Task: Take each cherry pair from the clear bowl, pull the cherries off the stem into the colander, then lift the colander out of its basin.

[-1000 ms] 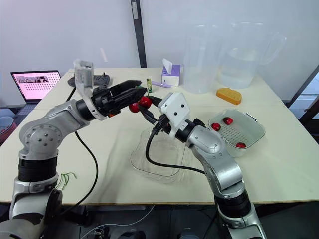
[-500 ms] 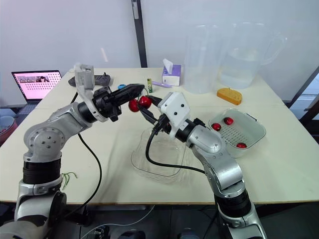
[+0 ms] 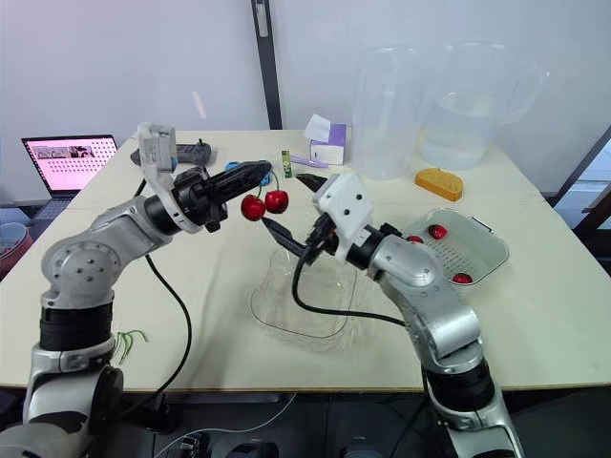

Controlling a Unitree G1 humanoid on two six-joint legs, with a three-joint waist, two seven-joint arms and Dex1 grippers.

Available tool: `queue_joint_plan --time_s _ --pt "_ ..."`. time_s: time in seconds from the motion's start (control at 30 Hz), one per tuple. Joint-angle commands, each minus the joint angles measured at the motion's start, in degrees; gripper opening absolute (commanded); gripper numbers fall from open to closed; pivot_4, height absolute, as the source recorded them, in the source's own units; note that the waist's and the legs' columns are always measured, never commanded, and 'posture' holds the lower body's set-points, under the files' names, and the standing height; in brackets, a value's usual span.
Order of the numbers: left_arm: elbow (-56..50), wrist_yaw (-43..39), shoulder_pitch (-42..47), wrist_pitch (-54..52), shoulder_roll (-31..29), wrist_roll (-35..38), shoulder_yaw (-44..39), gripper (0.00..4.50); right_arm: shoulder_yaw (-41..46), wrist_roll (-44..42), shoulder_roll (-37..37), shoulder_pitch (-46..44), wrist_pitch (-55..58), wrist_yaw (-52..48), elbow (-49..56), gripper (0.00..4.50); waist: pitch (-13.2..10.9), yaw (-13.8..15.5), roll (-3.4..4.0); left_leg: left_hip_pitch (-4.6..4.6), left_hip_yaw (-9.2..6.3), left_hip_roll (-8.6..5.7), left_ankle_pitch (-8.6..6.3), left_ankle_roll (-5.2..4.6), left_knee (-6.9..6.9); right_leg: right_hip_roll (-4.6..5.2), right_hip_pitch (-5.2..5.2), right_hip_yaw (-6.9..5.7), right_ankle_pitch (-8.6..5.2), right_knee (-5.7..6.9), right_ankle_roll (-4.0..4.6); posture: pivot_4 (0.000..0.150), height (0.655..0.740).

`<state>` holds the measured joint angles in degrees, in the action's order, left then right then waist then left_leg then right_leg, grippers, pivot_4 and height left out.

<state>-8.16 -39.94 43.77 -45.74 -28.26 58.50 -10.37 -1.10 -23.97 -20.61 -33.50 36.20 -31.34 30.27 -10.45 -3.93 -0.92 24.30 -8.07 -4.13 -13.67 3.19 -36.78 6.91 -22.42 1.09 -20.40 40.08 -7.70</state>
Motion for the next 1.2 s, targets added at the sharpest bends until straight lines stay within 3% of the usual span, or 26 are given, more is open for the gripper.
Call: queue_joint_plan --time_s 0.03,0.1,0.2,0.5,0.8,0.9,0.97,1.2 --pt "-0.73 -2.23 1.62 -0.05 -1.75 0.22 -1.05 0.0 8.97 -15.95 -1.17 -2.15 9.4 -1.54 1.45 4.47 0.0 0.01 0.0 0.0 0.0 0.0 0.0 0.0 0.0 0.0 0.02 0.0 0.0 0.0 0.0 0.15 0.74" --pt "-0.94 -3.56 1.41 -0.52 -2.69 0.3 -0.71 0.0 11.65 -24.13 -4.2 -2.97 17.57 -2.59 -0.28 4.47 0.0 -0.01 0.0 0.0 -0.02 0.01 -0.01 -0.01 0.0 0.0 0.03 -0.01 0.0 -0.01 0.0 0.15 0.74" --pt "-1.64 -5.21 0.84 -1.5 -3.74 0.56 -0.35 0.0 10.34 -26.84 -8.07 -2.64 19.97 -5.25 -0.63 4.47 0.0 0.0 0.0 0.0 -0.01 0.0 -0.03 -0.06 0.0 0.0 0.03 -0.02 0.0 -0.02 0.0 0.15 0.74" --pt "-3.59 -4.99 0.32 -2.91 -3.15 1.25 -0.43 0.0 10.36 -34.13 -2.46 -6.78 23.52 4.99 -3.94 4.47 0.0 0.08 0.0 0.0 -0.03 0.02 -0.05 -0.08 -0.05 -0.01 0.05 -0.02 0.0 -0.02 0.0 0.15 0.74" --pt "-3.63 -4.48 0.81 -3.3 -3.05 1.72 -0.33 0.0 8.42 -37.31 -0.64 -7.09 25.19 8.85 -4.63 4.47 0.0 -0.05 0.0 0.02 -0.02 0.01 -0.05 -0.09 -0.08 0.0 0.02 -0.02 0.0 -0.01 0.0 0.15 0.74" --pt "-3.8 -4.84 0.81 -3.75 -3.21 1.59 -0.06 0.0 8.26 -37.78 0.27 -6.77 24.81 10.04 -4.56 3.58 0.0 -0.05 0.0 0.02 -0.03 0.02 -0.05 -0.09 -0.08 -0.01 0.03 -0.02 0.0 -0.01 0.0 0.15 0.74" --pt "-3.77 -5.21 0.9 -3.98 -3.34 1.4 0.21 0.0 8.2 -37.81 0.46 -6.66 24.51 10.54 -4.48 2.61 0.0 -0.02 0.0 0.02 -0.03 0.02 -0.05 -0.08 -0.08 0.0 0.03 -0.02 0.0 -0.01 0.0 0.15 0.74" --pt "-3.08 -5.68 1.88 -3.89 -3.07 0.77 0.85 0.0 7.87 -38.2 0.28 -6.42 24.09 11.42 -4.34 2.61 0.0 -0.05 0.0 0.02 -0.03 0.01 -0.05 -0.09 -0.08 0.0 0.03 -0.02 0.0 -0.01 0.0 0.15 0.74"
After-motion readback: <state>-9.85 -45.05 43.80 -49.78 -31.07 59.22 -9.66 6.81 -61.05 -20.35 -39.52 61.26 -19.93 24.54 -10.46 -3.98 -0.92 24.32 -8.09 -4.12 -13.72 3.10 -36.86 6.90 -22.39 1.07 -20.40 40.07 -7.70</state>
